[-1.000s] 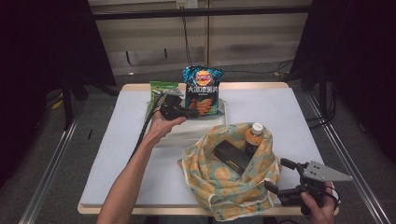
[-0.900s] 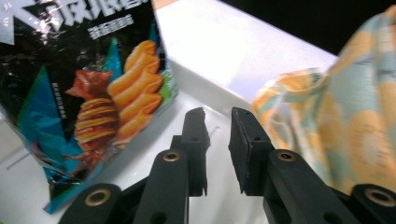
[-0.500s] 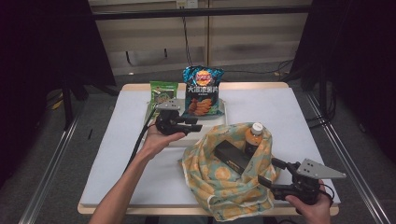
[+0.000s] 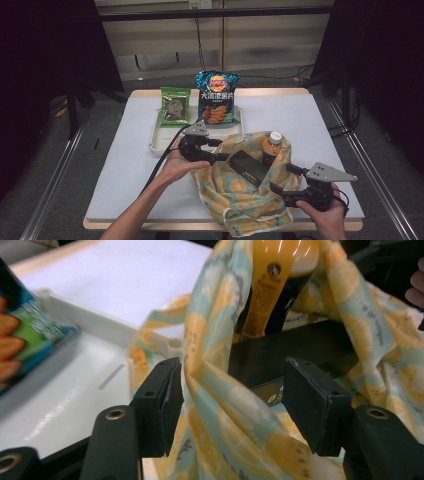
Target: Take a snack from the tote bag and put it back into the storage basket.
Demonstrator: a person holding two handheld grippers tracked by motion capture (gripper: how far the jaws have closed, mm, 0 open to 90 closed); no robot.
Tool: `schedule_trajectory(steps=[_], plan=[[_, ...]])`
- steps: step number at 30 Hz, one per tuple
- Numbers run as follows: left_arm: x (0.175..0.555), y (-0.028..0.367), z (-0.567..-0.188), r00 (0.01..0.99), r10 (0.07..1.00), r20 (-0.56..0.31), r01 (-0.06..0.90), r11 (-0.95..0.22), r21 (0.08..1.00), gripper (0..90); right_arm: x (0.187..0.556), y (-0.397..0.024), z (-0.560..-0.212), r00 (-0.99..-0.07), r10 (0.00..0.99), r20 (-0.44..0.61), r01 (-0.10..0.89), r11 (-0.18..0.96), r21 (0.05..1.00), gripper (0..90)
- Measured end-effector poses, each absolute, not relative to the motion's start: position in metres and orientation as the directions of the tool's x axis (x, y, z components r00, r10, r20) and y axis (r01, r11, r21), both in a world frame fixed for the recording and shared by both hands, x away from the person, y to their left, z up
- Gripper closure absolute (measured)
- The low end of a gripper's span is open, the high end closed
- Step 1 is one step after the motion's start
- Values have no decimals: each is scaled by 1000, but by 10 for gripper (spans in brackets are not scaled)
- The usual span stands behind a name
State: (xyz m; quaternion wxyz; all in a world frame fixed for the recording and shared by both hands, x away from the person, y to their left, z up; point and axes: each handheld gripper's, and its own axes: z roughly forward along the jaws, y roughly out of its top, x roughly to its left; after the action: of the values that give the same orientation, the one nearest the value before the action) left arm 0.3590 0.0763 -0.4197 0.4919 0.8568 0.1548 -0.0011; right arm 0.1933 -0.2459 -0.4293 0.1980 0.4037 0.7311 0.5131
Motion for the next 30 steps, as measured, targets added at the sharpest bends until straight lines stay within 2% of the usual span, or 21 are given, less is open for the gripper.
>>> schedule_trajectory(steps=[1, 3, 4, 6, 7, 8, 12, 15, 17, 20, 23, 30], plan=[[361, 73, -425, 951, 267, -154, 270, -485, 832, 419, 195, -244, -432, -585, 802, 125, 391, 143, 909, 116], [363, 70, -431, 951, 266, -155, 274, -501, 821, 504, 199, -242, -437, -571, 811, 129, 399, 137, 907, 101], [364, 69, -436, 952, 262, -158, 276, -512, 814, 585, 201, -242, -438, -566, 815, 125, 403, 141, 904, 100], [365, 68, -441, 954, 250, -166, 278, -528, 803, 808, 205, -240, -440, -566, 814, 127, 414, 148, 898, 101], [365, 68, -443, 953, 254, -162, 279, -541, 794, 877, 206, -239, -440, -564, 817, 119, 416, 157, 896, 108], [364, 69, -446, 953, 251, -168, 283, -546, 788, 893, 208, -239, -441, -559, 822, 112, 420, 164, 893, 126], [358, 74, -448, 955, 240, -176, 284, -558, 780, 900, 211, -240, -446, -531, 841, 102, 451, 179, 874, 303], [356, 78, -447, 953, 236, -191, 294, -552, 780, 900, 210, -246, -448, -513, 852, 101, 461, 175, 870, 509], [353, 80, -447, 951, 234, -203, 302, -552, 777, 900, 209, -252, -446, -502, 859, 104, 467, 168, 868, 685], [348, 81, -446, 952, 227, -203, 298, -562, 771, 900, 207, -259, -445, -477, 872, 112, 474, 148, 868, 818], [343, 82, -445, 952, 221, -210, 300, -560, 772, 900, 206, -268, -446, -457, 883, 105, 477, 143, 867, 882], [329, 90, -444, 958, 211, -195, 283, -570, 771, 900, 207, -281, -448, -439, 894, 84, 476, 152, 866, 898]])
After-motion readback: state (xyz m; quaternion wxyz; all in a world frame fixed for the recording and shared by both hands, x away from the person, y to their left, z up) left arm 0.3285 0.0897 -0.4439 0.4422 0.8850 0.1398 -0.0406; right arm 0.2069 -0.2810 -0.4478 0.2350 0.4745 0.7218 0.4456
